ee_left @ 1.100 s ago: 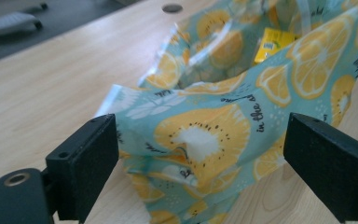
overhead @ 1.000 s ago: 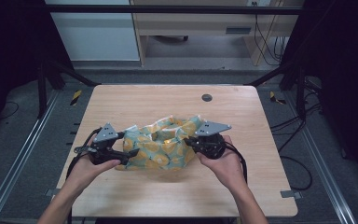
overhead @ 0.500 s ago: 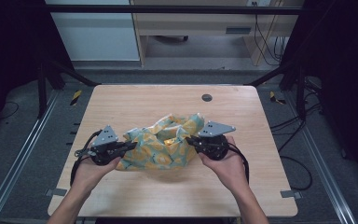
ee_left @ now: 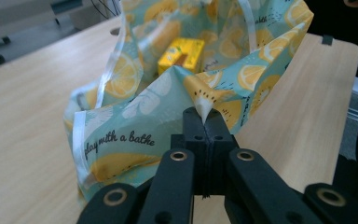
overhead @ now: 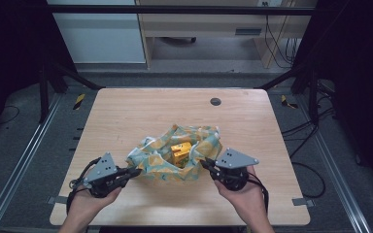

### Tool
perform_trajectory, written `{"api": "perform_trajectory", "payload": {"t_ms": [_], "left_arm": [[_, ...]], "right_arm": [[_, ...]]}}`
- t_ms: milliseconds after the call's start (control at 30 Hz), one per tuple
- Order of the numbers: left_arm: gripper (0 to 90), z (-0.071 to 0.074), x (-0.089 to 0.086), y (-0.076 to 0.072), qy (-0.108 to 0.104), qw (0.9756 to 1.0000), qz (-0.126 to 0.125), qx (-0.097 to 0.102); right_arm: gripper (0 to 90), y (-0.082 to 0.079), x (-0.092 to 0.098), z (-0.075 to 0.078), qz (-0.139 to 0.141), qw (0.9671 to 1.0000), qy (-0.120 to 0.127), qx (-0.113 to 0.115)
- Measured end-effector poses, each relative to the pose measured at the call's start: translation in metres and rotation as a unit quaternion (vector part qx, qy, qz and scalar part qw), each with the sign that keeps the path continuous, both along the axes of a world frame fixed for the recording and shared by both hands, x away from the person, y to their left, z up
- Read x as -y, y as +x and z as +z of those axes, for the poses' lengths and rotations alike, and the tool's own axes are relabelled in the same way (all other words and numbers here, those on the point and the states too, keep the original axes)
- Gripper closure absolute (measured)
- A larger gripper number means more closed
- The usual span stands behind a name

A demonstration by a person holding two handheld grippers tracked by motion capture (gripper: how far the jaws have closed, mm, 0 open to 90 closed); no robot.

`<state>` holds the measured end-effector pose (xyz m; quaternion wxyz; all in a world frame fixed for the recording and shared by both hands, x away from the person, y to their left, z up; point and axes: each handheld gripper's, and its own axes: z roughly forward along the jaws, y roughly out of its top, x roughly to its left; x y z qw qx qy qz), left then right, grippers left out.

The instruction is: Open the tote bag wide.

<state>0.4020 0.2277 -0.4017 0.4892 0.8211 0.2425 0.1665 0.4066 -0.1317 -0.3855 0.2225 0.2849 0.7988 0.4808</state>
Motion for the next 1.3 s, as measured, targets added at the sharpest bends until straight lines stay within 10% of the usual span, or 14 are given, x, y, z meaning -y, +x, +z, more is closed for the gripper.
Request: {"api": "perform_trajectory", "payload": {"t_ms": [433, 800, 1067, 1300], "left_arm": [[90.0, -0.039, 0.005, 0.004, 0.028, 0.9984, -0.008, -0.049], [90.0, -0.045, 0.006, 0.004, 0.031, 0.9979, -0.011, -0.056], [90.0, -0.050, 0.008, 0.004, 0.038, 0.9973, -0.012, -0.062], [90.0, -0.053, 0.009, 0.005, 0.044, 0.9969, -0.012, -0.065]], "right_arm": [[83.6, -0.010, 0.004, -0.037, -0.001, 0.9992, -0.014, -0.039], [50.4, -0.008, 0.009, 0.003, -0.012, 0.9995, -0.017, -0.022], [48.3, 0.029, 0.006, 0.029, -0.015, 0.9986, -0.046, -0.019], [47.3, 0.074, -0.005, 0.023, -0.014, 0.9945, -0.090, -0.052]]}}
